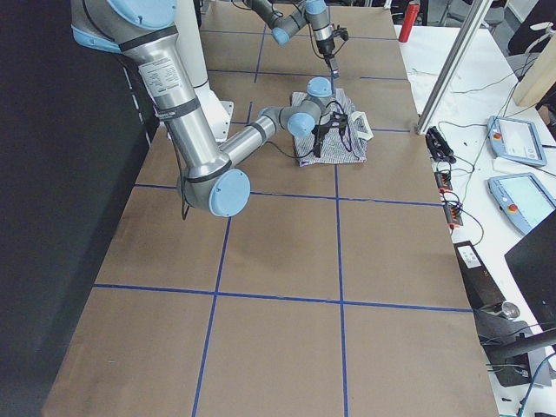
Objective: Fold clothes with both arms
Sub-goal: 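Release the hem and raise both grippers above the folded shirt, then grasp the folded shirt edge with the right gripper and drag it nearer the robot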
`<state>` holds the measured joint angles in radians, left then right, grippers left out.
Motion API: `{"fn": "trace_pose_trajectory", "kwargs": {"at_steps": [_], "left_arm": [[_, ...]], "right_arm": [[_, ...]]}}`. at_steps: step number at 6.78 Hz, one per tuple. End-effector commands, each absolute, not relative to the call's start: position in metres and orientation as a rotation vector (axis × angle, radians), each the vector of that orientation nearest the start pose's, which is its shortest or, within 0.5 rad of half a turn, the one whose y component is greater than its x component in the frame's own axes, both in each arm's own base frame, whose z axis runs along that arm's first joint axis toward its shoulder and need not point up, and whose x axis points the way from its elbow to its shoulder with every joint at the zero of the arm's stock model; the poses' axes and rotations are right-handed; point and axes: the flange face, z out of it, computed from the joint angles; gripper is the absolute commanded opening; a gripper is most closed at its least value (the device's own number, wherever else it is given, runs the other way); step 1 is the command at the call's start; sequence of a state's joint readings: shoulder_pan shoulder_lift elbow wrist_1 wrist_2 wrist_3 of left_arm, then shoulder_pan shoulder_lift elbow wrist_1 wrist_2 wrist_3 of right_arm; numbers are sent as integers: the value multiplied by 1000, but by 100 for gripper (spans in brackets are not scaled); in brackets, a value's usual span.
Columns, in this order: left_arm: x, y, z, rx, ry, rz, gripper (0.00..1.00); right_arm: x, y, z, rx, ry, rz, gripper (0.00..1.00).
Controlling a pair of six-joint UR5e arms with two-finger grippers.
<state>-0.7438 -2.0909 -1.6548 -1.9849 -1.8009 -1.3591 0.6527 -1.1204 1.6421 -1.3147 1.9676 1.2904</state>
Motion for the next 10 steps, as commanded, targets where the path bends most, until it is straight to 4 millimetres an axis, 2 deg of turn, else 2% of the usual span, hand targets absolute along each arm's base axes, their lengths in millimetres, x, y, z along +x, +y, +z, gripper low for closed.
{"fn": "trace_pose_trajectory", "kwargs": {"at_steps": [1,2,3,4,5,7,8,9,10], "left_arm": [[419,-533,271,281,1007,-362,100],[419,-533,271,282,1007,-363,100],[419,-533,270,283,1008,-363,100],[418,-534,271,282,1007,-363,100],[418,-534,273,281,1004,-365,100],[424,-535,279,274,992,-364,100],[423,-535,274,277,999,-363,100],[423,-535,275,277,997,-363,100],[423,-534,274,276,999,-362,100]], "right_arm": [[-487,-463,373,-21,-806,176,100],[-486,-463,374,-21,-806,177,96],[-483,-463,367,-25,-819,178,48],[-478,-467,365,-29,-829,177,10],[-478,-465,362,-30,-834,175,0],[-470,-460,367,-24,-831,181,0],[-458,-452,362,-27,-847,173,0],[-450,-438,356,-43,-841,164,0],[-446,-400,351,-68,-828,123,0]]}}
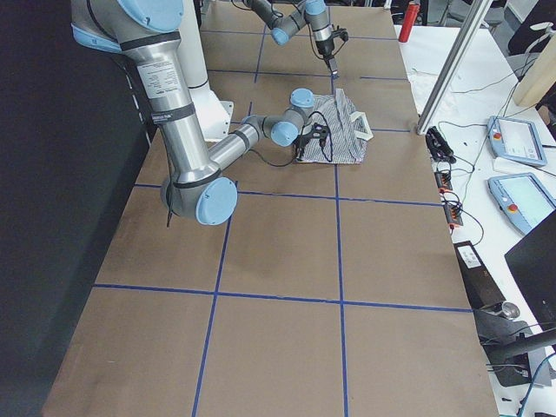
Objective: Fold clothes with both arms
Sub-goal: 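Grasp the folded shirt edge with the right gripper and drag it nearer the robot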
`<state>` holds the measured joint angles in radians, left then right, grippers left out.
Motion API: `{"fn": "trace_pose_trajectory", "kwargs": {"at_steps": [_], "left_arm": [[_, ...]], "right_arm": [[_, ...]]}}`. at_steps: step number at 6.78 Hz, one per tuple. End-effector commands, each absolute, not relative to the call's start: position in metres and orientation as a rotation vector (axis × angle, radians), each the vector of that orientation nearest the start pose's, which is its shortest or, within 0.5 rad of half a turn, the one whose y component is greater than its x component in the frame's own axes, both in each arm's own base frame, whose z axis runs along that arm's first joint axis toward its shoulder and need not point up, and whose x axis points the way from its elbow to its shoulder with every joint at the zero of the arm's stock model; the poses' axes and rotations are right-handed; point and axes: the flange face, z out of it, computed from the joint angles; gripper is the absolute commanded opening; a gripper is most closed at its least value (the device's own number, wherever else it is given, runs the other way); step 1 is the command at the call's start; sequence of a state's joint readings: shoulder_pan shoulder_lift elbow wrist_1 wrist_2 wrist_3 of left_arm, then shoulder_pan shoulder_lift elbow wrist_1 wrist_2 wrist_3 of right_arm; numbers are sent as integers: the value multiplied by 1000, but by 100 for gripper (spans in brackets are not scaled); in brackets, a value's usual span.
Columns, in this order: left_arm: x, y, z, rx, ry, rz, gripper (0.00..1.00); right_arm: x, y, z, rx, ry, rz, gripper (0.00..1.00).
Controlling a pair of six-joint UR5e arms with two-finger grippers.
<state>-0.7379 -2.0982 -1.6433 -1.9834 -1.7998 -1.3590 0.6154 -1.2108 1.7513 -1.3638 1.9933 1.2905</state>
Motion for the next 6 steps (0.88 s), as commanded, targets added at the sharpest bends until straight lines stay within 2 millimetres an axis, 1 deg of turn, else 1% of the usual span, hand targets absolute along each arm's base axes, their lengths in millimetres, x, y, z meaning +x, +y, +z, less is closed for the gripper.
{"fn": "trace_pose_trajectory", "kwargs": {"at_steps": [1,2,3,4,5,6], "left_arm": [[423,-534,274,277,1000,-362,100],[422,-533,270,279,1008,-359,100],[422,-533,268,281,1010,-359,100],[422,-532,267,281,1012,-357,100],[422,-531,269,280,1010,-357,100],[423,-529,268,277,1013,-355,100]], "right_arm": [[-430,-353,352,-90,-830,72,0],[-417,-293,365,-139,-809,32,0],[-410,-227,373,-223,-780,-4,0],[-408,-171,375,-296,-749,-47,0],[-418,-137,372,-356,-728,-35,14],[-421,-126,361,-355,-738,14,99]]}}
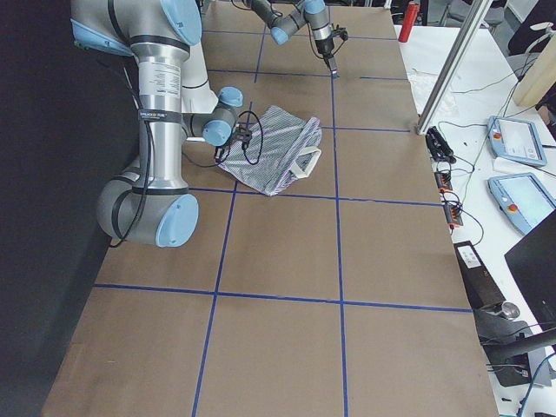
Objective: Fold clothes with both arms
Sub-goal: 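Grasp the folded shirt edge with the right gripper and drag it nearer the robot, then move the left gripper to the shirt while the right gripper holds its corner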
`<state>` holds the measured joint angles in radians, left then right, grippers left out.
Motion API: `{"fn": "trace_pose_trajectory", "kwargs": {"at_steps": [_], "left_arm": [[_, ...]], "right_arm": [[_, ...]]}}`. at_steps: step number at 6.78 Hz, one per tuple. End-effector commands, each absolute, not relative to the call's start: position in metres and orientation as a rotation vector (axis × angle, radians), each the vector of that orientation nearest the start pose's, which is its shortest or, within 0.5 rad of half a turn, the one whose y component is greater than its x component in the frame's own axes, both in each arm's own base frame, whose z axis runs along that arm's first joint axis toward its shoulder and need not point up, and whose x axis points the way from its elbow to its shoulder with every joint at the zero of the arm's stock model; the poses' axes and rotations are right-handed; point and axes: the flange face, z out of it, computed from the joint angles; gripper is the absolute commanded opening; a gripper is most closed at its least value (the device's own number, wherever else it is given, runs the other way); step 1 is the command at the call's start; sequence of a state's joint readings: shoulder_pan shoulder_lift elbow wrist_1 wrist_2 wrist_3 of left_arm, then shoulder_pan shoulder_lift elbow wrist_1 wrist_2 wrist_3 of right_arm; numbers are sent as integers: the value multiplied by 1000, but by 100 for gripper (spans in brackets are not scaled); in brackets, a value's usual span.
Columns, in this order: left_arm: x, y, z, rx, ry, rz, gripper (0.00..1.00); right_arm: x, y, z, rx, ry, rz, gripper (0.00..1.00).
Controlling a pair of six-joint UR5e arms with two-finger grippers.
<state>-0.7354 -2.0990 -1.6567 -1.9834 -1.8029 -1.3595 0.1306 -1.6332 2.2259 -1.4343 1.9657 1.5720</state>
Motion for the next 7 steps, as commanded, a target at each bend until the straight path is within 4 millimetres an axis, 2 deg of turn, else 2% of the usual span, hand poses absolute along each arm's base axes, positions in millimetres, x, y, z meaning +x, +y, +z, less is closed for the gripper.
{"fn": "trace_pose_trajectory", "kwargs": {"at_steps": [1,2,3,4,5,6,7], "left_arm": [[431,-514,263,207,1024,-363,100],[443,-488,254,70,1017,-371,100],[472,-433,237,-54,993,-415,100],[507,-377,229,-186,946,-496,100],[545,-328,225,-234,917,-553,100],[571,-297,232,-237,887,-573,95],[576,-293,235,-236,879,-606,93]], "right_arm": [[-421,-140,347,-284,-778,67,100],[-414,-176,331,-242,-830,128,100],[-407,-213,308,-177,-895,140,100],[-399,-246,290,-118,-942,174,100],[-392,-281,275,-68,-976,217,100],[-401,-307,261,-36,-994,250,100],[-401,-315,260,-33,-995,262,100]]}}
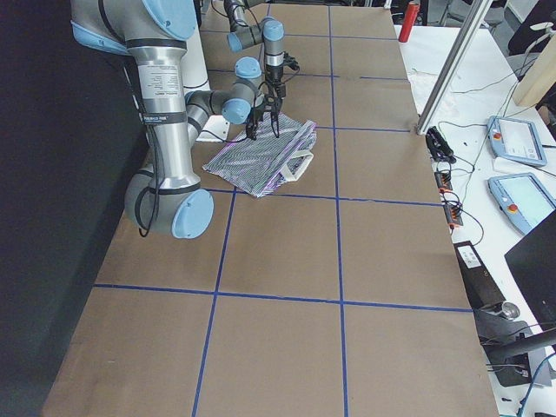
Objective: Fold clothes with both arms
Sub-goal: 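Move the left gripper to the shirt while the right gripper holds its corner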
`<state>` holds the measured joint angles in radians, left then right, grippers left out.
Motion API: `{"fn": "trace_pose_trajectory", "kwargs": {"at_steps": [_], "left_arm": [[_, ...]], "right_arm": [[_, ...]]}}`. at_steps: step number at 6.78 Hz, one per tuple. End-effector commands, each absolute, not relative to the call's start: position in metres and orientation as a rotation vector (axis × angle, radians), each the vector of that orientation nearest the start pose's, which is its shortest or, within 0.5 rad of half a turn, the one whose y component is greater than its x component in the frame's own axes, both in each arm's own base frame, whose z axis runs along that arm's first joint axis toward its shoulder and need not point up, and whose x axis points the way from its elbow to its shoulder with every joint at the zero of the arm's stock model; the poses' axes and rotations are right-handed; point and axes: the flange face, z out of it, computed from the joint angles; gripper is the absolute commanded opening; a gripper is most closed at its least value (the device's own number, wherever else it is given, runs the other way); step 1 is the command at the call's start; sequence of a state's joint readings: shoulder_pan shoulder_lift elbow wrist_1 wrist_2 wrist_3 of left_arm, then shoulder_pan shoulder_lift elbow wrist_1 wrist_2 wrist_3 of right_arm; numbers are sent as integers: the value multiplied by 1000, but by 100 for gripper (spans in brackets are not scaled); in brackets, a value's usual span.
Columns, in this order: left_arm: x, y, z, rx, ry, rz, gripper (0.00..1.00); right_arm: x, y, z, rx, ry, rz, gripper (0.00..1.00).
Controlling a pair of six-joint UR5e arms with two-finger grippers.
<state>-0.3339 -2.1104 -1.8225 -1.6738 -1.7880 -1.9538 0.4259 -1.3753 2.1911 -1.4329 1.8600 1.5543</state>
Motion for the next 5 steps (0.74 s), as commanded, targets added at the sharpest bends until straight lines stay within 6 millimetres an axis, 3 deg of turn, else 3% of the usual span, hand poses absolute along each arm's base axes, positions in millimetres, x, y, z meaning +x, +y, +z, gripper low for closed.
{"fn": "trace_pose_trajectory", "kwargs": {"at_steps": [1,5], "left_arm": [[584,-288,241,-228,862,-610,92],[592,-287,248,-227,846,-644,87]], "right_arm": [[-399,-316,259,-34,-1000,261,100],[-396,-316,255,-32,-1008,262,100]]}}
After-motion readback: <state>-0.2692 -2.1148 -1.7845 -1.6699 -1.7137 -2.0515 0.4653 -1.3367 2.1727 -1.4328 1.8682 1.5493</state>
